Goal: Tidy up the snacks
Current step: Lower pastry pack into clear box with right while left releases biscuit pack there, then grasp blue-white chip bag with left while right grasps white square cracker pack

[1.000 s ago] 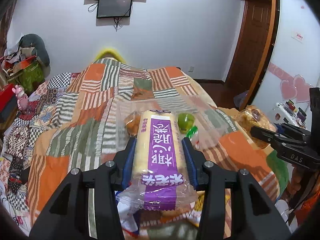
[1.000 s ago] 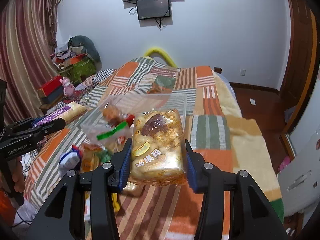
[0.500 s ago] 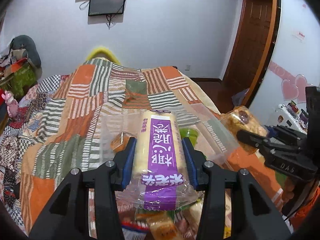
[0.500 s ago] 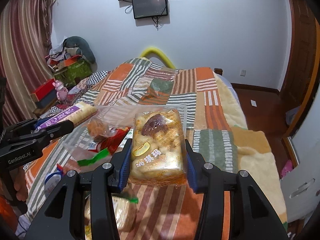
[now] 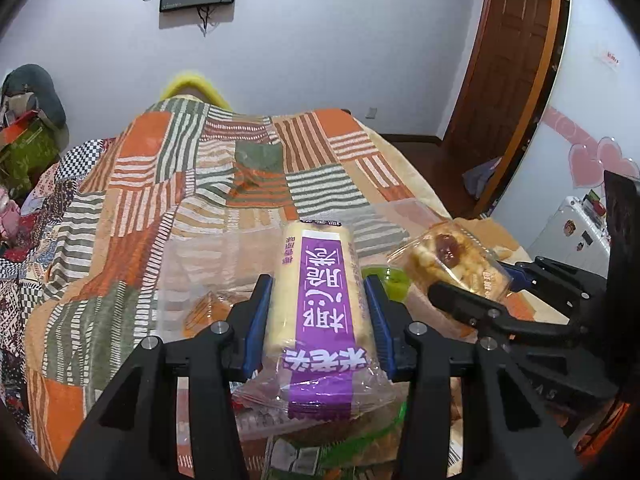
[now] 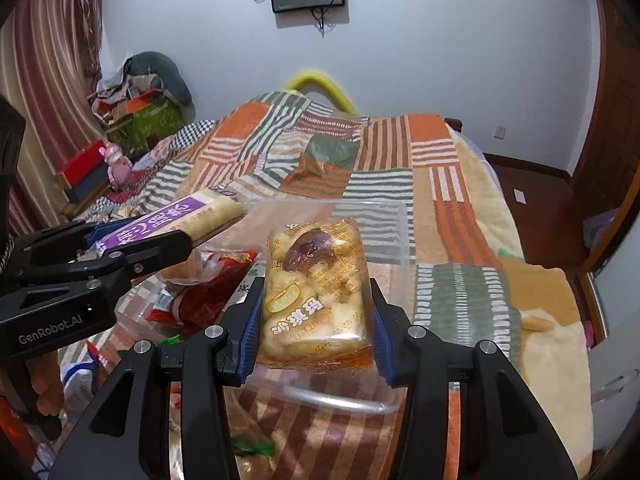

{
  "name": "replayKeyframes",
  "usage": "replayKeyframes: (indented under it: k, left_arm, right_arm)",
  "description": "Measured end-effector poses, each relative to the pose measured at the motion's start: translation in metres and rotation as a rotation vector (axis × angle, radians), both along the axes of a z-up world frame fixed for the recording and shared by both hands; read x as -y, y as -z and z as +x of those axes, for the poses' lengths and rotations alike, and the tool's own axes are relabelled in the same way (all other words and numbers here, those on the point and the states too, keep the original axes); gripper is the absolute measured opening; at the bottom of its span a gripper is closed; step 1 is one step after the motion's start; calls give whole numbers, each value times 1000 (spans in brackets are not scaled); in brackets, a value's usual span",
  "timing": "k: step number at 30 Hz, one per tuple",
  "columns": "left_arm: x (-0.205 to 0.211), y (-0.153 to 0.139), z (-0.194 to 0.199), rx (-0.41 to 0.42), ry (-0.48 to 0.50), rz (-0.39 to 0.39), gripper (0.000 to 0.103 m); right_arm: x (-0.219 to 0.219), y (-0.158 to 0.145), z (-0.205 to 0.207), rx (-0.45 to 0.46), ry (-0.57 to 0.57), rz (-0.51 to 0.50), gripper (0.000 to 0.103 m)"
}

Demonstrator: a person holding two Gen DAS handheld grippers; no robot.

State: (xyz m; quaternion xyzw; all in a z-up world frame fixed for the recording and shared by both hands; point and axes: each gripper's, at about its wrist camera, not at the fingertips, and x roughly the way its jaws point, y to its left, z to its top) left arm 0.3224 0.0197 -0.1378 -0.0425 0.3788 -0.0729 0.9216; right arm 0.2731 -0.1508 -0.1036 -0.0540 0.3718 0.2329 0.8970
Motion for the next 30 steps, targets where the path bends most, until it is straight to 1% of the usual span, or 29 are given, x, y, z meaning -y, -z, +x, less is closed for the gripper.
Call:
replayKeyframes:
  k: [8,14,17,18,19,22,26,30]
  left_arm:
    - [2,13,11,-40,-1,-1,45]
    - [-3,1,1,-27,0,-24,49]
    - [-6,-10,-13,-4,0,-16,51]
    - [-6,-13,-16,1,0,-14,53]
    - [-8,-17,-22,8,0,-8,56]
    - [-17,-26,-43,27,-13,11,58]
    - [-33,-29,-66,27,-42,15,61]
    - [-52,-21,-90,0,-79,19,63]
  right_arm:
    - [3,-1,1,-12,-8,7,43]
    - [6,-6,-6,-13,-18,7,43]
    - [8,-12,-14,-7,-30,9,43]
    - [8,-13,-17,-5,-34,10,44]
    - [8,-15,-20,-1,-37,9,45]
    - [9,-20,-29,13,-47,8,49]
    - [11,-24,-42,12,-64,18,52]
    - [10,-23,-55,1,-75,20,58]
